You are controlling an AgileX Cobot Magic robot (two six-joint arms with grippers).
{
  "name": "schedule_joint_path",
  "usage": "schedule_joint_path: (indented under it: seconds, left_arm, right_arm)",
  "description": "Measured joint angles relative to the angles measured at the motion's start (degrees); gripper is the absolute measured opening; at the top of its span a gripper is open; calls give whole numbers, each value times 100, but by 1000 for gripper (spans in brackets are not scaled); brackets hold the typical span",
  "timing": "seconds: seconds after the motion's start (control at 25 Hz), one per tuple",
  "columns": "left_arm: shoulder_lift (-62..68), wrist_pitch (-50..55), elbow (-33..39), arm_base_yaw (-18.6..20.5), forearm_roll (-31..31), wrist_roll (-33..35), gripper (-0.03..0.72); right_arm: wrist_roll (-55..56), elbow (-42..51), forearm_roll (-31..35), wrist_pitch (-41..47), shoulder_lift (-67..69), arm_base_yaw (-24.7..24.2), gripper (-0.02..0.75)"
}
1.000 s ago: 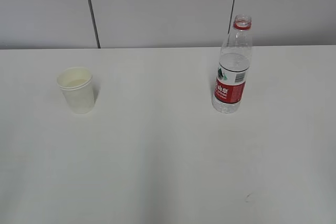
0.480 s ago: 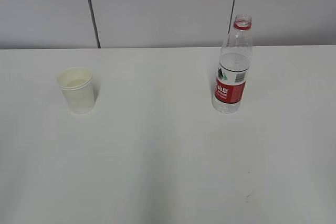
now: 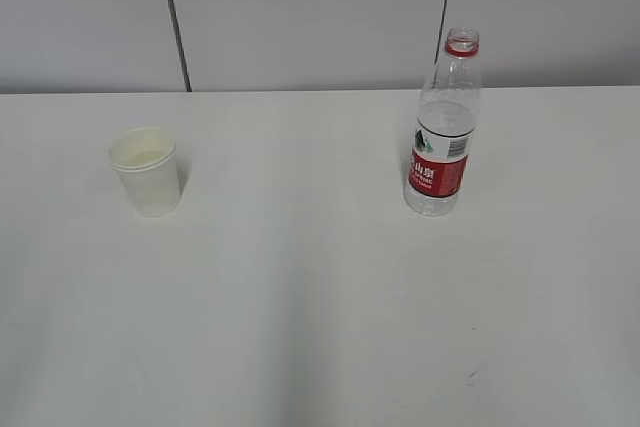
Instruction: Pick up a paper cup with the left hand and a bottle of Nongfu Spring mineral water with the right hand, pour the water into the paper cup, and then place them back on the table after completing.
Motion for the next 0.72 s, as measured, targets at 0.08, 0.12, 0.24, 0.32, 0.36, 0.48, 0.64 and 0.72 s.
schedule_joint_path:
  seconds: [0.08,0.12,0.24,0.32,0.36,0.48,0.64,0.72]
  left_arm:
    - [0,0,0,0,0,0,481]
    - [0,0,0,0,0,0,481]
    - [0,0,0,0,0,0,481]
    - [0,0,0,0,0,0,481]
    - [0,0,0,0,0,0,481]
    - [0,0,0,0,0,0,481]
    - [0,0,0,0,0,0,481]
    - [0,0,0,0,0,0,481]
  right_arm:
    - [0,0,9,0,0,0,588]
    - [0,0,9,0,0,0,588]
    - [0,0,9,0,0,0,588]
    - [0,0,9,0,0,0,588]
    - [0,0,9,0,0,0,588]
    - [0,0,9,0,0,0,588]
    - [0,0,9,0,0,0,588]
    - [0,0,9,0,0,0,588]
